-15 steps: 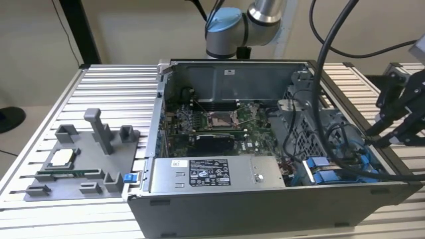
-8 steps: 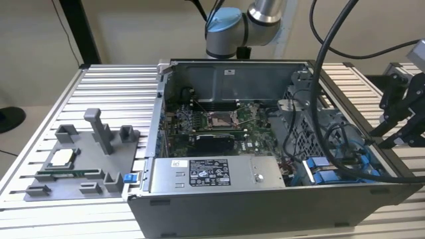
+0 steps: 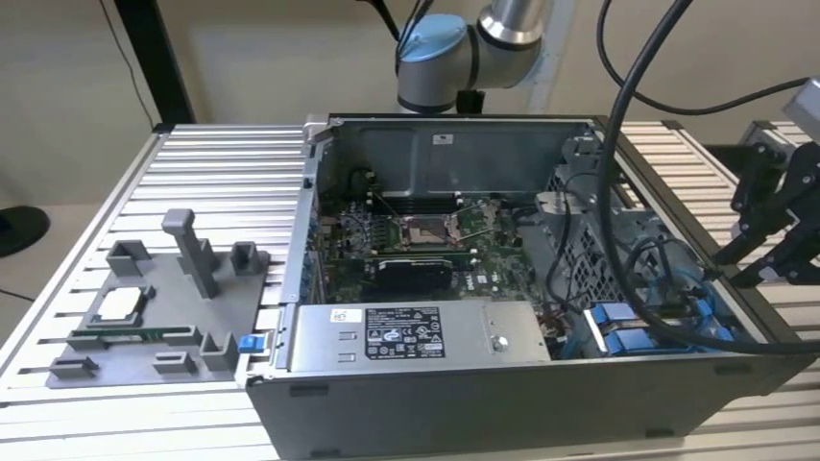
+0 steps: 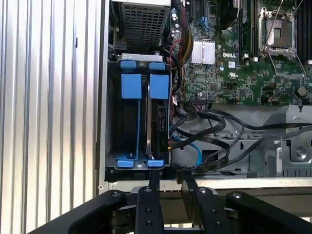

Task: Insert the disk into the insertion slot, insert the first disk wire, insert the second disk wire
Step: 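Insert the second disk wire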

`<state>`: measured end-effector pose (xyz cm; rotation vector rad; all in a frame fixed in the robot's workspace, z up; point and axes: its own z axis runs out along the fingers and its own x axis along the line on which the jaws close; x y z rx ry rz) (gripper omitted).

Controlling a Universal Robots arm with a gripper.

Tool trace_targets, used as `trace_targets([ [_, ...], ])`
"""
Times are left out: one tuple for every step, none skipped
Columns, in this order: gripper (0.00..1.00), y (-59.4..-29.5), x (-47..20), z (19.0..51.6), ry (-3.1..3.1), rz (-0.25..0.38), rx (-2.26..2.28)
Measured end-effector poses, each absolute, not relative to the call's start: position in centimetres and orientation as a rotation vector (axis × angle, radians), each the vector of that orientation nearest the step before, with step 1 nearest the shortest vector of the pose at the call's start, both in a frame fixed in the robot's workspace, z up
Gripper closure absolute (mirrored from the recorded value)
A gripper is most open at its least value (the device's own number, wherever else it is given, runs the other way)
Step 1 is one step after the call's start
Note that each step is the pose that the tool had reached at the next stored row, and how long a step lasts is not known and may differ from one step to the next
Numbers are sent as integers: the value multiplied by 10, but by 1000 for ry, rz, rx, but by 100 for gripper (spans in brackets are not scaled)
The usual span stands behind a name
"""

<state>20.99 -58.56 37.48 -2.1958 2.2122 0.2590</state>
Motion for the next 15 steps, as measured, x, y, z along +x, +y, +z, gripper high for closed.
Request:
trace_targets([
  [0,-586,210,374,2212,259,-2196],
  [0,-585,210,373,2212,259,-2196],
  [0,-585,210,373,2212,259,-2196],
  [0,-585,210,372,2212,259,-2196],
  [0,-584,210,372,2212,259,-2195],
  [0,-584,210,372,2212,259,-2195],
  [0,-583,210,371,2212,260,-2195],
  [0,-583,210,371,2212,260,-2195],
  [0,-582,210,370,2211,260,-2195],
  [0,-582,210,370,2211,261,-2195],
  [0,-581,210,370,2211,261,-2194],
  [0,-581,210,370,2210,262,-2194],
  [0,-580,210,370,2210,262,-2194],
  [0,-580,210,369,2210,263,-2194],
  [0,-580,210,369,2210,263,-2194],
])
